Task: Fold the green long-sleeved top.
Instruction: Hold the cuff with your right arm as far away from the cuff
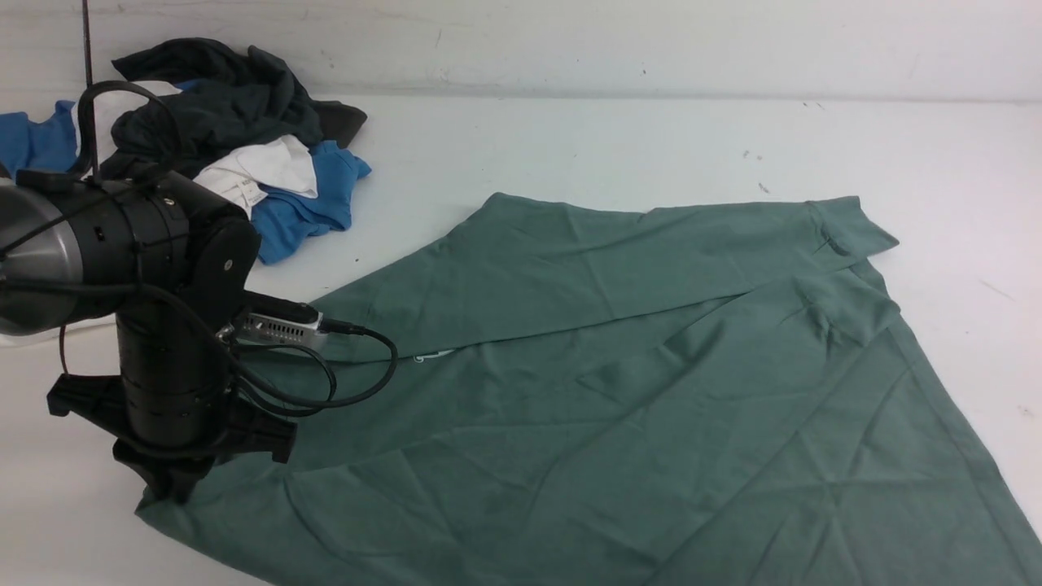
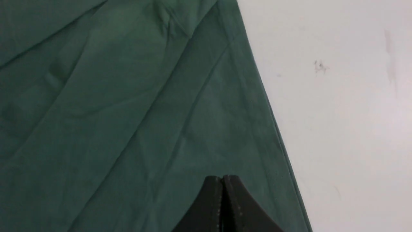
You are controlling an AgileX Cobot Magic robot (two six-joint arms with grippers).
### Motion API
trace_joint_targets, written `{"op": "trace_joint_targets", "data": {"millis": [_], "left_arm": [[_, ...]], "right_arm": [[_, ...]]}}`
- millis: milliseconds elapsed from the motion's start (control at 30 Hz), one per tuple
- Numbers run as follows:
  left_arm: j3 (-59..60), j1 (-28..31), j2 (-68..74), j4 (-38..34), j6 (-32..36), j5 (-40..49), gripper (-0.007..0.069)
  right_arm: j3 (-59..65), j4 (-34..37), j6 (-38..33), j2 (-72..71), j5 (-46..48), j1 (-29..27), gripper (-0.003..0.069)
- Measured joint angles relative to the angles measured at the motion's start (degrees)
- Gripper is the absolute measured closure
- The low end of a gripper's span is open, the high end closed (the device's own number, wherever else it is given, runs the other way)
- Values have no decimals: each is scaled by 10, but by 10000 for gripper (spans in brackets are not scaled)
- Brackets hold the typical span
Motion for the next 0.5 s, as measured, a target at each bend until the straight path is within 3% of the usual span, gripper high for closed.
{"op": "trace_joint_targets", "data": {"millis": [200, 300, 500], "left_arm": [[0, 0, 0, 2, -1, -1, 413], [0, 0, 0, 2, -4, 6, 343], [0, 0, 0, 2, -29, 16, 323]], "right_arm": [[-83, 47, -42, 142, -61, 0, 573], [-175, 64, -85, 253, -66, 0, 472], [-355, 63, -104, 434, -68, 0, 340]]}}
